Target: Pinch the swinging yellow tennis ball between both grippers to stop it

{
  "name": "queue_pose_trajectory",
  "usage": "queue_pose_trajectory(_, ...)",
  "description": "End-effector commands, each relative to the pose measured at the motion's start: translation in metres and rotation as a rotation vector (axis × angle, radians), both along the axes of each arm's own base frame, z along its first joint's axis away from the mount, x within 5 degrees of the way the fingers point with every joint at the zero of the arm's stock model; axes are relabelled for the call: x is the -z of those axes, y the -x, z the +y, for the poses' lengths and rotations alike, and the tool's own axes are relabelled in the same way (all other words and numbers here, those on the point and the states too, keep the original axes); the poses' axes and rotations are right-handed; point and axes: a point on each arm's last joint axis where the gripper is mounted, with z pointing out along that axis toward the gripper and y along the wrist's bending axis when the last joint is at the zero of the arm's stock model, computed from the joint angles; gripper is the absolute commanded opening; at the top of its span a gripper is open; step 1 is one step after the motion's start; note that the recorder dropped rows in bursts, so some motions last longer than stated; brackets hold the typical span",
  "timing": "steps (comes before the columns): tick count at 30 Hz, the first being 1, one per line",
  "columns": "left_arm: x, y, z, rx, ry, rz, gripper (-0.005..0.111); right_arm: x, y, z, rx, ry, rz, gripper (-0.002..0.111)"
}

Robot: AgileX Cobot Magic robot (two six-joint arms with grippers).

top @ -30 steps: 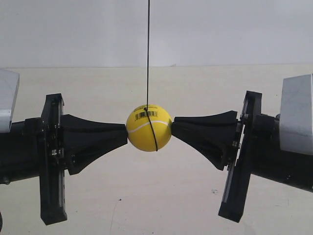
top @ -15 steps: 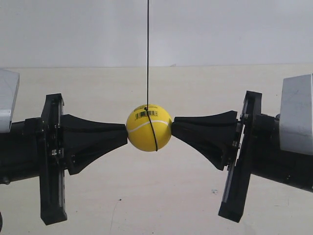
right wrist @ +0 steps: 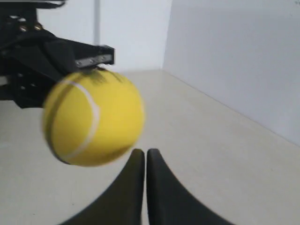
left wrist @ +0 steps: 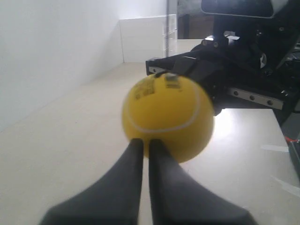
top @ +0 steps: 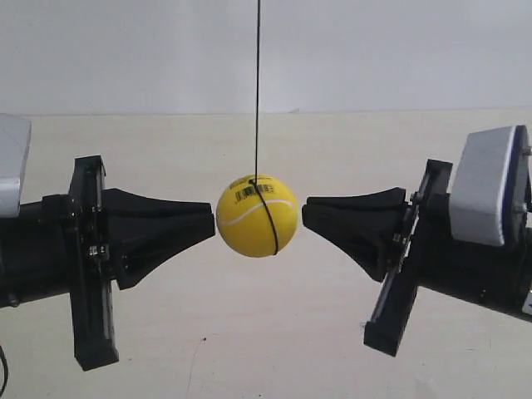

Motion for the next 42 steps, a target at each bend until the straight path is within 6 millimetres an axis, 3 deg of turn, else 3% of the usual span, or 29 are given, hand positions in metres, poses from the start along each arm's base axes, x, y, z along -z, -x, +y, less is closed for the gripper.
queue_pose_trajectory(1, 0.004, -0.007, 0.002, -0.078, -0.038, 0.027, 0.005, 0.004, -0.01, -0.006, 0.135, 0.028, 0.069, 0.0)
queue_pose_trajectory(10, 0.013, -0.025, 0.015, -0.329, -0.089, 0.147, 0.005, 0.011, -0.019, -0.015, 0.284, 0.062, 0.151, 0.0)
queue_pose_trajectory(14, 0.014, -0.026, 0.016, -0.347, -0.094, 0.158, 0.005, 0.011, -0.019, -0.015, 0.284, 0.064, 0.152, 0.0)
queue_pose_trajectory(25, 0.007, -0.011, 0.004, -0.133, -0.051, 0.079, 0.005, -0.009, -0.001, -0.016, 0.2, 0.082, 0.095, 0.0)
queue_pose_trajectory(33, 0.002, -0.003, 0.0, -0.029, -0.015, 0.037, 0.005, -0.023, 0.03, -0.005, -0.111, 0.102, -0.073, 0.0)
queue_pose_trajectory(42, 0.001, 0.007, -0.003, 0.092, -0.022, 0.002, 0.005, -0.025, 0.032, -0.004, -0.131, 0.076, -0.078, 0.0)
